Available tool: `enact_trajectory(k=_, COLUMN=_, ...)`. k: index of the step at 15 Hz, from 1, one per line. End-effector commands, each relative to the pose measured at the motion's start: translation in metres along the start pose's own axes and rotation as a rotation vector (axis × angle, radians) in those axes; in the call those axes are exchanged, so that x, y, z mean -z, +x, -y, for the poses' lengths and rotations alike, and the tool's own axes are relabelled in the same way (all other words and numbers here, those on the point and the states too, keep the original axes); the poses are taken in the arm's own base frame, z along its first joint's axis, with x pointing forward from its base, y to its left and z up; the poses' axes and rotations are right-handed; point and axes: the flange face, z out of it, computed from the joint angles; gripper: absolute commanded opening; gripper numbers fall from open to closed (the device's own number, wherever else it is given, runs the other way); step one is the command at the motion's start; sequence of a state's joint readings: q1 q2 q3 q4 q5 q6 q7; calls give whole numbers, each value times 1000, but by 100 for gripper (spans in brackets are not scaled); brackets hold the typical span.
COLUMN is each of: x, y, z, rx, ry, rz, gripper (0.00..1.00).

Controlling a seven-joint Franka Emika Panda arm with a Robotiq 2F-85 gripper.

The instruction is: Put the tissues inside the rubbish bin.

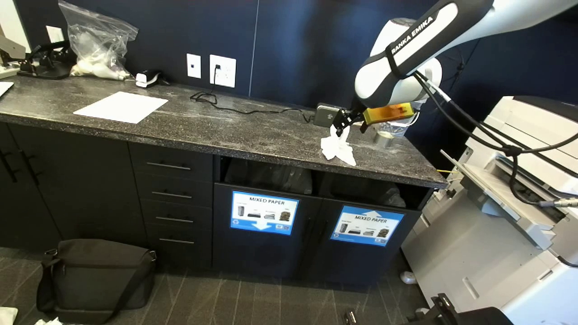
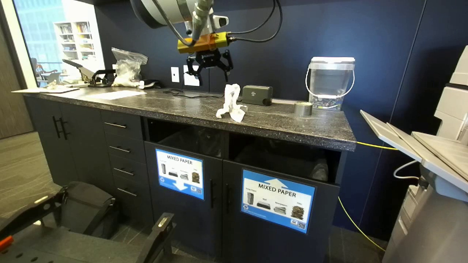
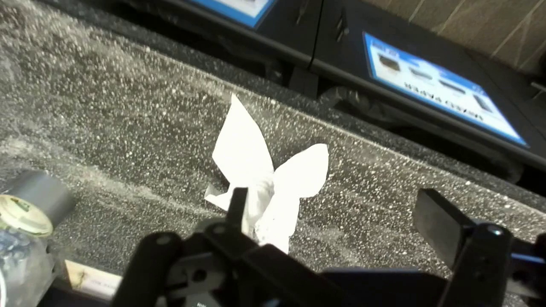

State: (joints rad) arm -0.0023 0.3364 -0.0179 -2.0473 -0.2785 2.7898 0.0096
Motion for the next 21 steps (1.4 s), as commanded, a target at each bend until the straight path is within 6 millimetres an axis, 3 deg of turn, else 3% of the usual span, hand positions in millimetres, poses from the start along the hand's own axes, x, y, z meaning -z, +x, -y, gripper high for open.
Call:
enact_trajectory(k=1, x=-35, y=0, z=-14, rx=-66, ry=0, rz=-157, gripper=100)
enact_trajectory(k=7, x=-101, y=7, z=-19, rx=-221, ry=52, rz=-295, gripper=100)
enact_trajectory(k=14, x=-132, y=35, z=-26, rx=-221, ry=18, rz=-430, gripper=100)
enact_trajectory(k=21, x=-166, y=38, z=-31, rx=-216, ry=-5, rz=-419, gripper=100)
